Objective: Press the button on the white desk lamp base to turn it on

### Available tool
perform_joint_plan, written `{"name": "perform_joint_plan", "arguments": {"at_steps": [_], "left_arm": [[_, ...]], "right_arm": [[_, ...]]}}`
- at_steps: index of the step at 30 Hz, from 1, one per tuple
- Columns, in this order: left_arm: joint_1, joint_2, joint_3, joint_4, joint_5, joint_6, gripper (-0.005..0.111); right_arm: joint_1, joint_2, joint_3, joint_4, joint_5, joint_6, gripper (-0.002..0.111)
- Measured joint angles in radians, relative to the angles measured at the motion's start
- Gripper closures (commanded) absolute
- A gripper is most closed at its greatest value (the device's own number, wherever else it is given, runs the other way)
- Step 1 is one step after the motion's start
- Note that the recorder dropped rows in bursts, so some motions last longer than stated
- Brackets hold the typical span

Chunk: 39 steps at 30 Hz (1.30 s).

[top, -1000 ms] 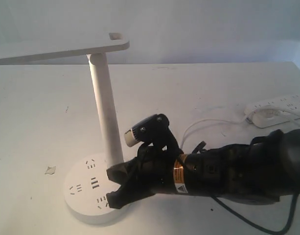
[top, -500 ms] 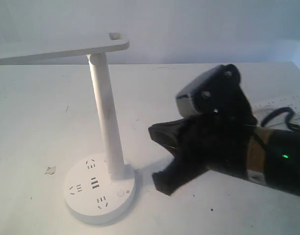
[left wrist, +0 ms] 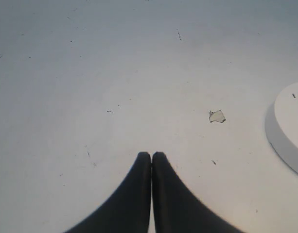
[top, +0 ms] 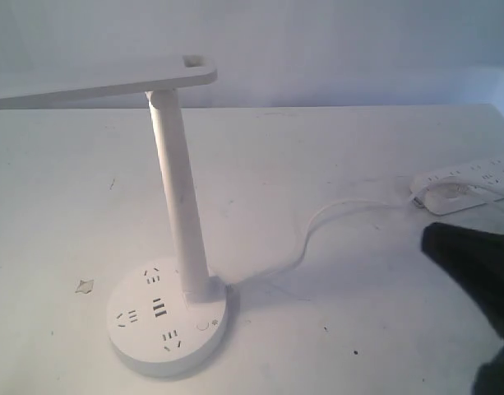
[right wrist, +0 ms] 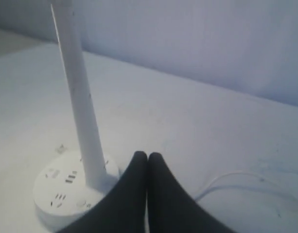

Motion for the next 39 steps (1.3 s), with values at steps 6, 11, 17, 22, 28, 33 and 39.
{"name": "perform_joint_plan", "arguments": {"at_steps": [6, 11, 17, 22, 28, 33, 39], "left_arm": [[0.0, 0.0, 0.0, 0.0, 0.0, 0.0, 0.107], [0.0, 0.0, 0.0, 0.0, 0.0, 0.0, 0.107], [0.0, 0.0, 0.0, 0.0, 0.0, 0.0, 0.107], [0.0, 0.0, 0.0, 0.0, 0.0, 0.0, 0.107], [0.0, 0.0, 0.0, 0.0, 0.0, 0.0, 0.107], [0.0, 0.0, 0.0, 0.0, 0.0, 0.0, 0.107], [0.0, 0.0, 0.0, 0.0, 0.0, 0.0, 0.107]], "right_arm": [[0.0, -0.256, 0.0, -0.003, 0.18, 0.053, 0.108], [0.0, -0.37, 0.004, 0.03, 0.355, 0.174, 0.108], [0.0, -0.415, 0.005, 0.051, 0.417, 0.344, 0.108], [0.0, -0.415, 0.005, 0.055, 0.379, 0.44, 0.108], [0.0, -0.415, 0.005, 0.055, 0.375, 0.444, 0.108], [-0.139, -0.415, 0.005, 0.026, 0.426, 0.444, 0.108], [-0.495, -0.415, 0.005, 0.047, 0.429, 0.241, 0.108]]}}
